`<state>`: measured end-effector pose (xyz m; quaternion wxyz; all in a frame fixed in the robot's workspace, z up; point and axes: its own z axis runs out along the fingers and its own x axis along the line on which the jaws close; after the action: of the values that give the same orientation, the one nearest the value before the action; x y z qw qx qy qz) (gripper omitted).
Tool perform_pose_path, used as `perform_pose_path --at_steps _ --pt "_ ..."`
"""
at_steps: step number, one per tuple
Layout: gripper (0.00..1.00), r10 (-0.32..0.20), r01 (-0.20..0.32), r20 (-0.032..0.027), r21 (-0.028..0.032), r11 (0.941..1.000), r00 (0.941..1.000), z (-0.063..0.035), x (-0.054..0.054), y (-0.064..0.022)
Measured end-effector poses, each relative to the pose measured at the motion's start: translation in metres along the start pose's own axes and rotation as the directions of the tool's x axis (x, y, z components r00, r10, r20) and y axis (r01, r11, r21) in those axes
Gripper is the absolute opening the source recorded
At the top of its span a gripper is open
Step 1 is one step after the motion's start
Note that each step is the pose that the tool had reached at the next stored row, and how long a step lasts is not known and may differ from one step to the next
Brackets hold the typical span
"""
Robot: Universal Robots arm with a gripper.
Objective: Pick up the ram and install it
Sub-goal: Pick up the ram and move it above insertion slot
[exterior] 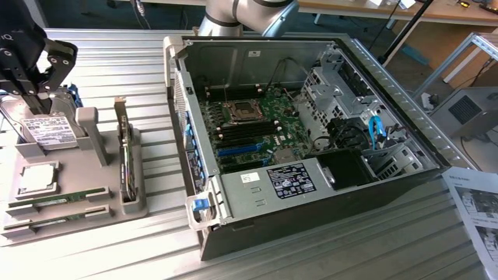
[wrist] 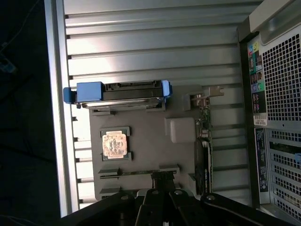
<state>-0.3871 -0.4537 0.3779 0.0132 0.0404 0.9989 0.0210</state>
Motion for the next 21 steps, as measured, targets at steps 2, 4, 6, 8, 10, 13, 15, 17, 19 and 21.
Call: perform_pose_path --at_steps 2,4,6,8,10,13,15,17,19,21 --pt "0.11 0.0 0.0 0.0 0.0 1.0 1.0 0.0 0.0 0.0" --pt "0.11 0.0 0.0 0.0 0.0 1.0 1.0 0.0 0.0 0.0" --pt "0.11 0.0 0.0 0.0 0.0 1.0 1.0 0.0 0.0 0.0" --pt "0.11 0.0 0.0 -0.0007 0.0002 1.0 1.0 0.0001 0.0001 0.0" --pt "0.11 0.0 0.0 -0.0043 0.0009 1.0 1.0 0.0006 0.0004 -0.0001" --pt "0.11 0.001 -0.001 -0.0162 0.0041 1.0 0.9999 0.0016 0.0012 -0.0003" --pt "0.11 0.001 -0.001 -0.0228 0.0056 1.0 0.9997 0.0022 0.0014 -0.0004" --pt "0.11 0.001 -0.001 -0.024 0.0059 1.0 0.9997 0.0023 0.0014 -0.0004" --pt "0.11 0.001 -0.001 -0.0242 0.006 1.0 0.9997 0.0022 0.0014 -0.0004" --pt "0.11 0.001 -0.001 -0.0241 0.006 1.0 0.9997 0.0022 0.0014 -0.0004"
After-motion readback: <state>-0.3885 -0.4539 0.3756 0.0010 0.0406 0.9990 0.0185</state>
